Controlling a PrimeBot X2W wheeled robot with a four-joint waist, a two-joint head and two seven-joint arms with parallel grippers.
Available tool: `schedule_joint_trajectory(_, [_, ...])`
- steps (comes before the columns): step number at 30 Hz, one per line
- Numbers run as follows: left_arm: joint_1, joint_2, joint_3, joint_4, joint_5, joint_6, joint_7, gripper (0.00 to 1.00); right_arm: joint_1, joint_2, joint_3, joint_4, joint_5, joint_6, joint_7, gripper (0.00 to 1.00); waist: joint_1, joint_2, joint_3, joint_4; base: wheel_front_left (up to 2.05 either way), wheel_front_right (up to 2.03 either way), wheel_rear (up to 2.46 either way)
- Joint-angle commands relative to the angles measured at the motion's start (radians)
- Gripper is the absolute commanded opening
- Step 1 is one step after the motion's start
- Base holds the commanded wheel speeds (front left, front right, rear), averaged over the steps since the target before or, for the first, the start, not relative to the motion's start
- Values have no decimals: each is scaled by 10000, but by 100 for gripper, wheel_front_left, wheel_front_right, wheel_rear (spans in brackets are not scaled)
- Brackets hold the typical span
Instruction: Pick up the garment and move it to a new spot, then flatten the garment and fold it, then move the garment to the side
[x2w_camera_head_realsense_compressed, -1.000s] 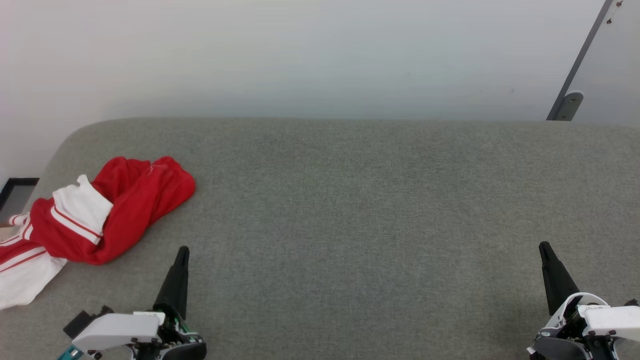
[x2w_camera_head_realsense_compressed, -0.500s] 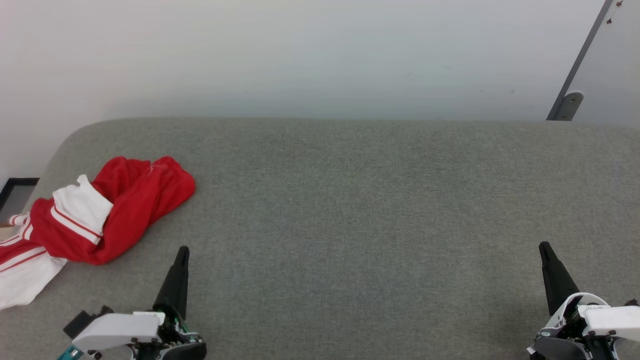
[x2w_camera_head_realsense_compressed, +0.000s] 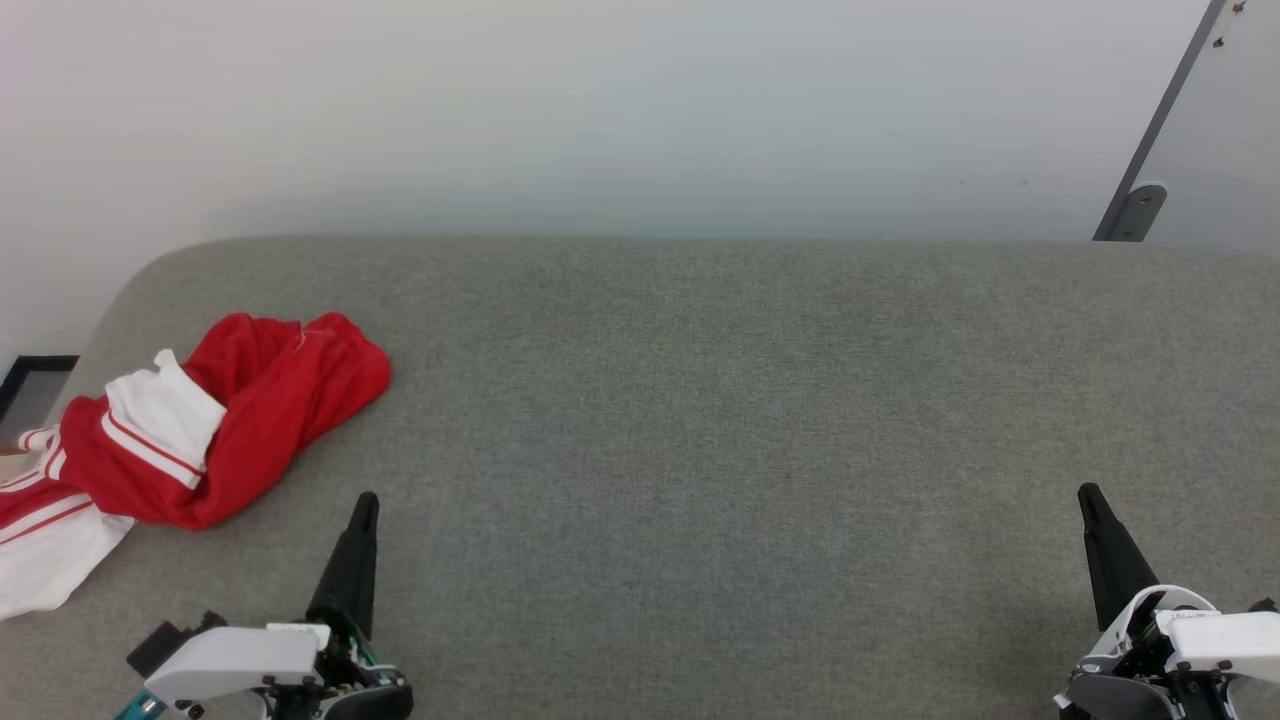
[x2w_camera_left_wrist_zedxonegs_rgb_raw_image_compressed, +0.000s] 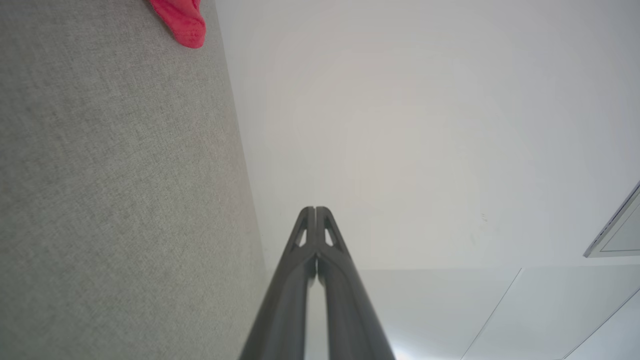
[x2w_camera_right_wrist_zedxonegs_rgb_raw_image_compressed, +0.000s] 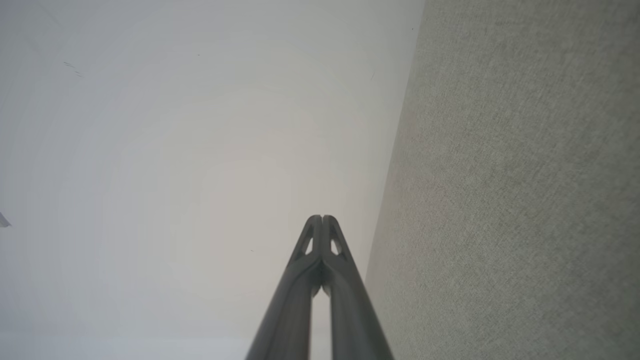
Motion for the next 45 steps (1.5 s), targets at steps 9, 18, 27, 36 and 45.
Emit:
schedule_joint_trajectory(9, [45,-13,-10,57,-1,-2,-5,100,21,2,5,72,-5,0,-3,100,1,0,0,0,0,0,0])
schedule_joint_trajectory(18, [389,-91,-219,153,-24,46,-272,100,295,35,290,225,-94,-1,-290,100,1,0,-1,-4,0,0,0])
schedule_joint_trajectory(27, [472,20,-486,-238,200,167,-689,100,283,-20,669,34,-433,-1,-731,100,1,0,-12,-7,0,0,0])
schedule_joint_trajectory(36, [549,327,-798,-425,1266,429,-1127,100,244,-228,987,-4,-1462,-2,-1131,100,1,0,-41,-17,0,0,0])
schedule_joint_trajectory(45, [636,660,-1047,-465,3057,751,-1492,100,166,-484,1225,82,-3453,-3,-1488,100,1,0,-77,-37,0,0,0])
